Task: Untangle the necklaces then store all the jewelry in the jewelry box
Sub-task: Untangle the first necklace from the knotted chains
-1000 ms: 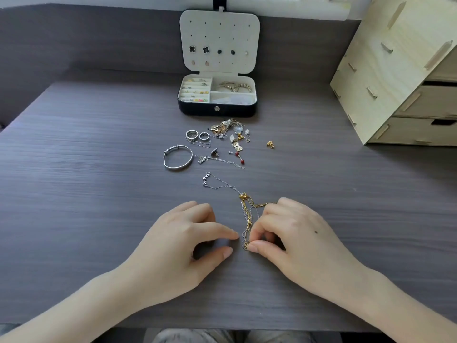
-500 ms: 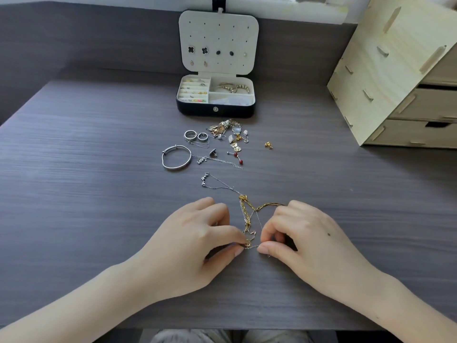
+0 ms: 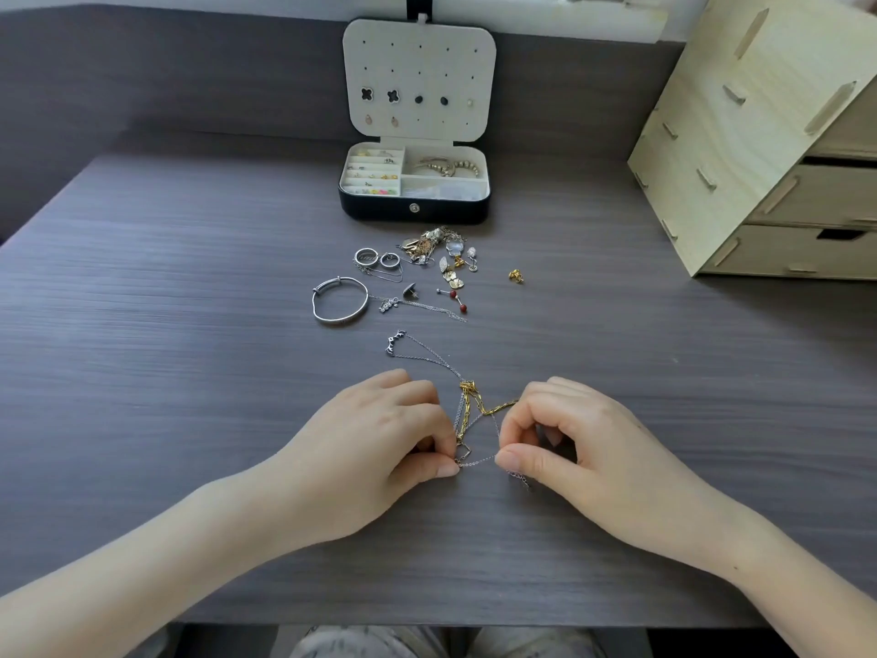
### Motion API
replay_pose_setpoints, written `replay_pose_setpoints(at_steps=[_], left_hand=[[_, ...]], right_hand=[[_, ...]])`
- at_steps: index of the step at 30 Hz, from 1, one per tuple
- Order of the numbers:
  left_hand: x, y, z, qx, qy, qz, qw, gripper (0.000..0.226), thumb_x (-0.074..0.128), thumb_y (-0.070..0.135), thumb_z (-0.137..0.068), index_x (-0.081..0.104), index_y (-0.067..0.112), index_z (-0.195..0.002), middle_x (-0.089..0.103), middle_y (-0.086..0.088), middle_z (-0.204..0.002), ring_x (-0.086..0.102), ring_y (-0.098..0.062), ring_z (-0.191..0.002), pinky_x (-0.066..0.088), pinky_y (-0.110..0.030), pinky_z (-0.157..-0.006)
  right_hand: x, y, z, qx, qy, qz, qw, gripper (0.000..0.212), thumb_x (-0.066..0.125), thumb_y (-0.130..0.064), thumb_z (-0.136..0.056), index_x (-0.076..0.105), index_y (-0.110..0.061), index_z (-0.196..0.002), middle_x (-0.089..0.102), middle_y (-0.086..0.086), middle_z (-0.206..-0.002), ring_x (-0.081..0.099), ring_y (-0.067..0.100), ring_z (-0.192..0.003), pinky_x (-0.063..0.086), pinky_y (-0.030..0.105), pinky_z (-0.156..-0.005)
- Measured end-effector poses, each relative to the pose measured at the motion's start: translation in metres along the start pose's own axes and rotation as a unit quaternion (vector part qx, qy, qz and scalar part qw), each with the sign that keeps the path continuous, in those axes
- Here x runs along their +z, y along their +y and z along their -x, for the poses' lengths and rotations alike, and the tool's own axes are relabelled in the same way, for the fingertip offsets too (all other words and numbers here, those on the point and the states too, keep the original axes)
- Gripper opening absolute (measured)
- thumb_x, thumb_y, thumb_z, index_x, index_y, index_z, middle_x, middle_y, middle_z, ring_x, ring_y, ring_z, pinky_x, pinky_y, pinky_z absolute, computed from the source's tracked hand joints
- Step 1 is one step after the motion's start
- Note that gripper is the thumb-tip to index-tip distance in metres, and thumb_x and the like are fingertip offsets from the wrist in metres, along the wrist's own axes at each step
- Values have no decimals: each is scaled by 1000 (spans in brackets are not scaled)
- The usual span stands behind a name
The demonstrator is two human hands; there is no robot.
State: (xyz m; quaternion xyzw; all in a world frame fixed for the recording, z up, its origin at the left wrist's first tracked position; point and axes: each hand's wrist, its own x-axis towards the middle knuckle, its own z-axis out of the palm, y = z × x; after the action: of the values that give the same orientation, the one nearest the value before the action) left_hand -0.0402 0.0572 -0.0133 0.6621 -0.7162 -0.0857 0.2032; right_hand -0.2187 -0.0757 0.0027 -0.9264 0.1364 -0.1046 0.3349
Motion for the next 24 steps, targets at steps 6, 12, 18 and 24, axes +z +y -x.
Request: replay_pose_setpoints(at_steps=[6, 12, 18, 24], left_hand=[[0, 8, -2, 17, 6, 2, 1000, 29, 48, 57, -84, 56, 29, -81, 50, 13, -78, 38, -5, -73, 32, -17, -65], [3, 14, -8, 2, 28, -12, 1000, 16, 51, 40, -82, 52, 26, -75, 40, 17, -76, 38, -8, -71, 28, -16, -62], [-5, 12, -7, -45, 51, 13, 998, 11, 55, 37, -72, 51, 27, -76, 42, 18, -73, 40, -6, -69, 31, -16, -61], [0, 14, 4, -96, 58, 50, 992, 9, 54, 37, -71, 51, 32, -78, 41, 17, -71, 39, -4, -67, 33, -16, -61]], right_hand=[[-4, 2, 2, -6, -1, -52, 999, 12, 51, -50, -83, 50, -40, -75, 56, -10, -80, 48, 14, -80, 39, 25, -73], [-8, 1, 3, 2, 2, -85, 996, 9, 51, -49, -83, 52, -42, -78, 60, -6, -89, 51, 12, -88, 34, 14, -71], [-10, 5, 4, 22, 21, -100, 995, 15, 50, -48, -83, 55, -35, -79, 62, -4, -86, 52, 11, -81, 35, 14, -67], [-15, 9, 6, 20, 41, -100, 994, 14, 48, -44, -85, 53, -33, -78, 61, -5, -85, 49, 7, -77, 35, 13, -66]])
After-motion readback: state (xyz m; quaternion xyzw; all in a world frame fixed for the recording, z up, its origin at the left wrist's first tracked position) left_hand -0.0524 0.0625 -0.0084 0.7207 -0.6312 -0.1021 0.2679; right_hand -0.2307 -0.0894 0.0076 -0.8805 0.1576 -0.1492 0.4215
